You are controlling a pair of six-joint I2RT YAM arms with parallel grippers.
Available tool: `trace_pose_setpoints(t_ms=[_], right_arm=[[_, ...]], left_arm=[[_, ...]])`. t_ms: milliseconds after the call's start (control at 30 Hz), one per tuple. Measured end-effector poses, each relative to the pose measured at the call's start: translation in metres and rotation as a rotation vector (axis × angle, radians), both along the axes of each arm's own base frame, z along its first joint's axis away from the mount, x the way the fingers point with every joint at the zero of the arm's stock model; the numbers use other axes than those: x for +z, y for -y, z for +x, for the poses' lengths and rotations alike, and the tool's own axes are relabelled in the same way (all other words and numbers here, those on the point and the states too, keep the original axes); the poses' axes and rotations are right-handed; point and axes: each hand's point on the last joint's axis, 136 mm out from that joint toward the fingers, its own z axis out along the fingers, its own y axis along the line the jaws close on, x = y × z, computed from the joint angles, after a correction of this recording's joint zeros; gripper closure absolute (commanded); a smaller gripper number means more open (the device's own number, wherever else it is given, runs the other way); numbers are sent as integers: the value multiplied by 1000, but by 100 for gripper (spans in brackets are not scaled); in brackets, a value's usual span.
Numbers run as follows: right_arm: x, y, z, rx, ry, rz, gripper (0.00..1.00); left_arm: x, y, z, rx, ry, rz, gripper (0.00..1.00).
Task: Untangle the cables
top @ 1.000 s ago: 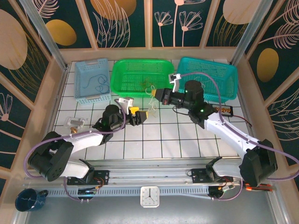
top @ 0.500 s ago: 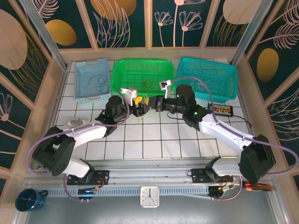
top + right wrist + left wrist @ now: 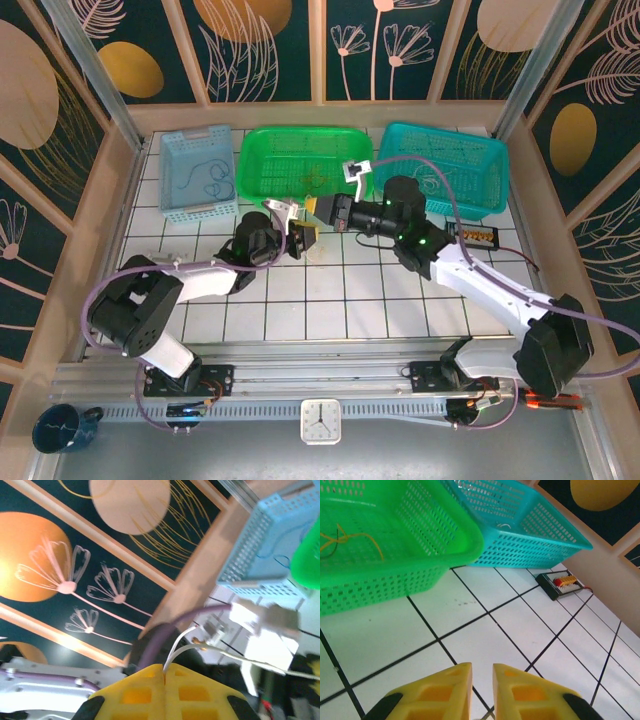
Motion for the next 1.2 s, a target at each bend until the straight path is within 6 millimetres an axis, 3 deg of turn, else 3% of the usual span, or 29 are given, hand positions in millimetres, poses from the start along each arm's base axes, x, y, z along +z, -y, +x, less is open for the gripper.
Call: trace_pose_setpoints(t_ms=[200,500,800,1200], right_arm=[[30,12,2,-19,52,71,100],[39,28,15,-70,59,96,100],[43,45,27,-121,66,98,100],[64,59,32,-151,108,143,100]], left_arm=[[-11,-2,-5,1,-26,-9,93],[-6,-1,-8,-10,-9,-46,97],[0,0,-8,-9,9,-86,90],[-29,-3,-13,-1,-83,-61,79]])
